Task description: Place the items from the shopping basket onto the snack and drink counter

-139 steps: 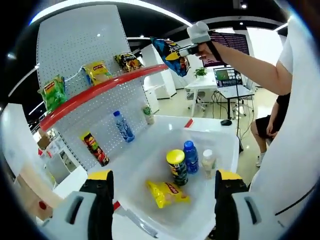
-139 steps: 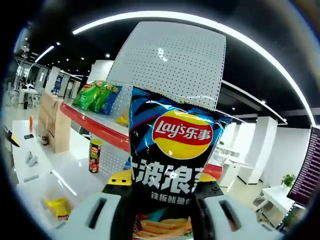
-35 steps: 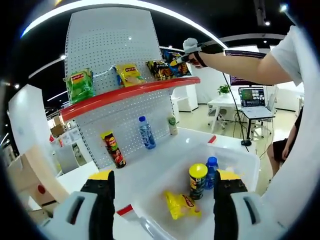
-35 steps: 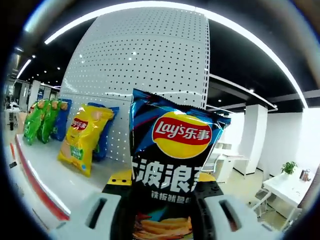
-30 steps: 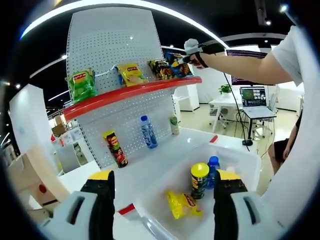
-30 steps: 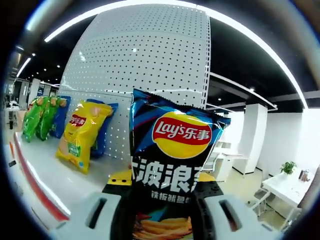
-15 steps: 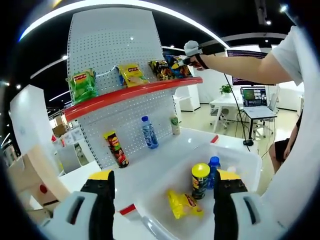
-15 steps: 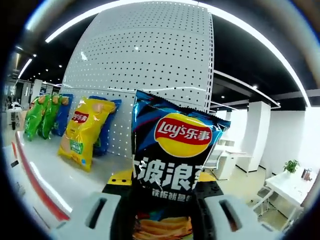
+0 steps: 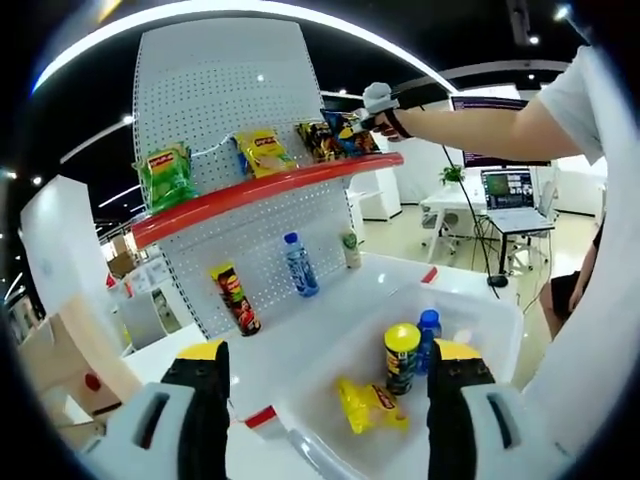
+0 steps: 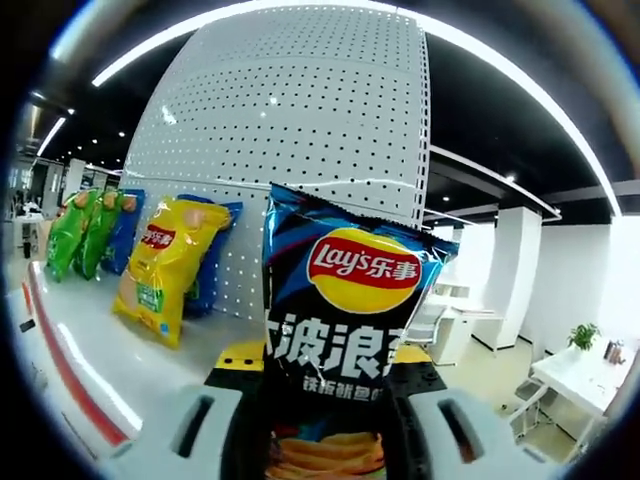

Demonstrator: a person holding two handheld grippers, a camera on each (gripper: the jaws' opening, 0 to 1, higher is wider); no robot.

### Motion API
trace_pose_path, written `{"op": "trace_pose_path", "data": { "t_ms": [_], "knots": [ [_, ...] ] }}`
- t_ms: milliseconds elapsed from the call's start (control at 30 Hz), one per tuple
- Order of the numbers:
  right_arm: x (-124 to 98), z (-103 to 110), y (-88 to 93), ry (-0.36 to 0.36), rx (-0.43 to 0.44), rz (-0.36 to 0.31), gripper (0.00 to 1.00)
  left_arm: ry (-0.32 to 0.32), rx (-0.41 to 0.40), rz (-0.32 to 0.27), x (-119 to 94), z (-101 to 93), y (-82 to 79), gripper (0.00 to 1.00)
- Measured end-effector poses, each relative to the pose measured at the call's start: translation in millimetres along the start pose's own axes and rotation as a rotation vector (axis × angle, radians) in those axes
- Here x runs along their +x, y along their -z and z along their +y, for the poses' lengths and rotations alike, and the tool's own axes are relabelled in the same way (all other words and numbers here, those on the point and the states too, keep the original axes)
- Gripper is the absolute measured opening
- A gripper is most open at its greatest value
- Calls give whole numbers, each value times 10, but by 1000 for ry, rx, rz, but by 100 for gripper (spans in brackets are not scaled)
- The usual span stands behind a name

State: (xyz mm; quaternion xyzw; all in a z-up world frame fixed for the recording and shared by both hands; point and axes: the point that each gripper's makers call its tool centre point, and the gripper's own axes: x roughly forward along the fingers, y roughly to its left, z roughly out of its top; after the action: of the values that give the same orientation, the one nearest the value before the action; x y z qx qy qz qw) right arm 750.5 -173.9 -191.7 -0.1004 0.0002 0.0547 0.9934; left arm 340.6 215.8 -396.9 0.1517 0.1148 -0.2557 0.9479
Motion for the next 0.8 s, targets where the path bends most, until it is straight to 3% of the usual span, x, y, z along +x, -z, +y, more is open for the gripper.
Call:
{"op": "trace_pose_path", "data": {
  "t_ms": [400,800],
  "knots": [
    [128,19,33,-13,-37,2,41,-7,-15,-7,-5,-5,22,81],
    [181,-12,52,-9,-14,10,42,-3,-17,-17,41,-29,14,81]
  ]
}}
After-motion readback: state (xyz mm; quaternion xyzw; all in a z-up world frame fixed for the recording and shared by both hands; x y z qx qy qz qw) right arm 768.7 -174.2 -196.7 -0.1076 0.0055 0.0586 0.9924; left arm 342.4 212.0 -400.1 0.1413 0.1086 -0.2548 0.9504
